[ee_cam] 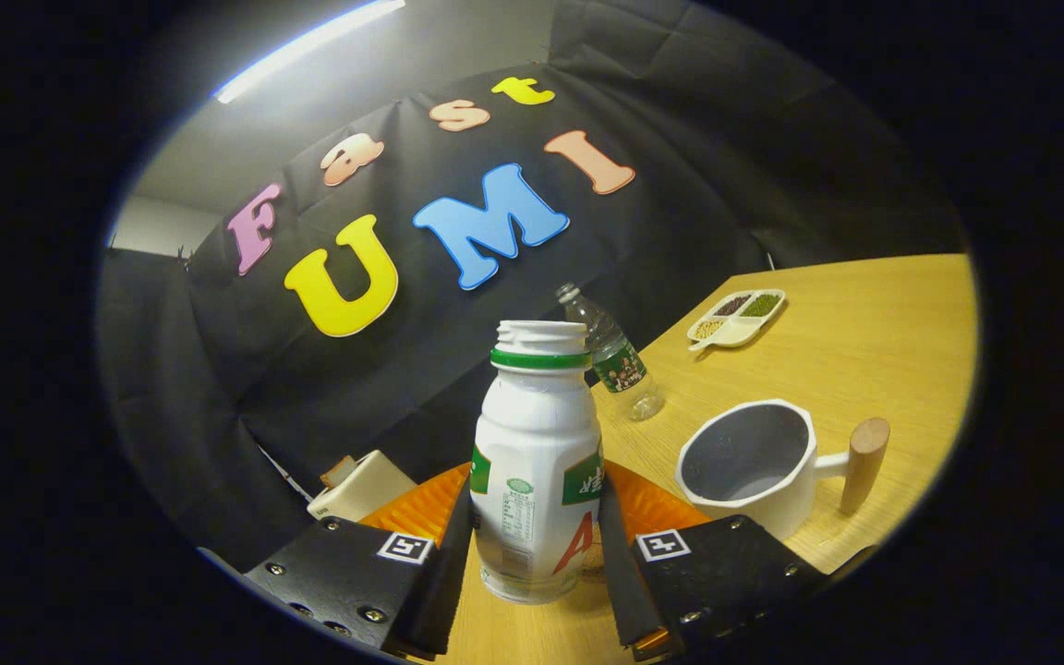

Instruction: Take the bottle from table, then pour the juice into the cup, finally place the bottle on the coaster

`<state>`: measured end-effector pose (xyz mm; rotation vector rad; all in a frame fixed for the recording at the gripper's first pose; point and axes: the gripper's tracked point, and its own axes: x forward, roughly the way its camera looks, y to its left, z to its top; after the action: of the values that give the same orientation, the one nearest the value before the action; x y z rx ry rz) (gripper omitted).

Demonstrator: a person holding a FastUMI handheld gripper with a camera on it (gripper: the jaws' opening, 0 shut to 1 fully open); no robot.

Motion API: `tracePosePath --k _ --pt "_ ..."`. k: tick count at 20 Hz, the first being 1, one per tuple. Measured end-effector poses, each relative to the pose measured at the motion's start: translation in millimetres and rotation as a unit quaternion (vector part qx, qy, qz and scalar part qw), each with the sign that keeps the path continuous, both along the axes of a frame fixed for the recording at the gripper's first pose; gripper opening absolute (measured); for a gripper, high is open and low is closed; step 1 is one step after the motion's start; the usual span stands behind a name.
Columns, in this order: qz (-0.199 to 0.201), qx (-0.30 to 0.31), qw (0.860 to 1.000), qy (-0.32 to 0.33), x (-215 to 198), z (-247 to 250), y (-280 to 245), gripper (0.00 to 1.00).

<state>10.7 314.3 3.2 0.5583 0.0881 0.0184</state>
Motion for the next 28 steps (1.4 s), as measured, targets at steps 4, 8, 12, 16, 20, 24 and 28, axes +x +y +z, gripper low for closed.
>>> tracePosePath --k 4,8,12,16,20,24,28 --pt "0.0 -0.103 0.995 0.01 0.4 -4.1 -2.1 0.65" --pt "-0.001 -0.173 0.985 0.002 3.0 -3.0 0.4 0.65" --pt "-0.014 -0.245 0.969 -0.013 2.1 6.2 0.3 0.65" --pt "-0.014 -0.3 0.954 -0.022 7.9 6.6 2.0 0.65" --pt "0.003 -0.281 0.96 -0.02 15.6 -5.4 3.9 0.65" --pt "0.02 -0.288 0.957 -0.008 26.4 -20.4 7.9 0.65" --pt "0.026 -0.287 0.958 -0.015 32.1 -23.1 12.6 0.65"
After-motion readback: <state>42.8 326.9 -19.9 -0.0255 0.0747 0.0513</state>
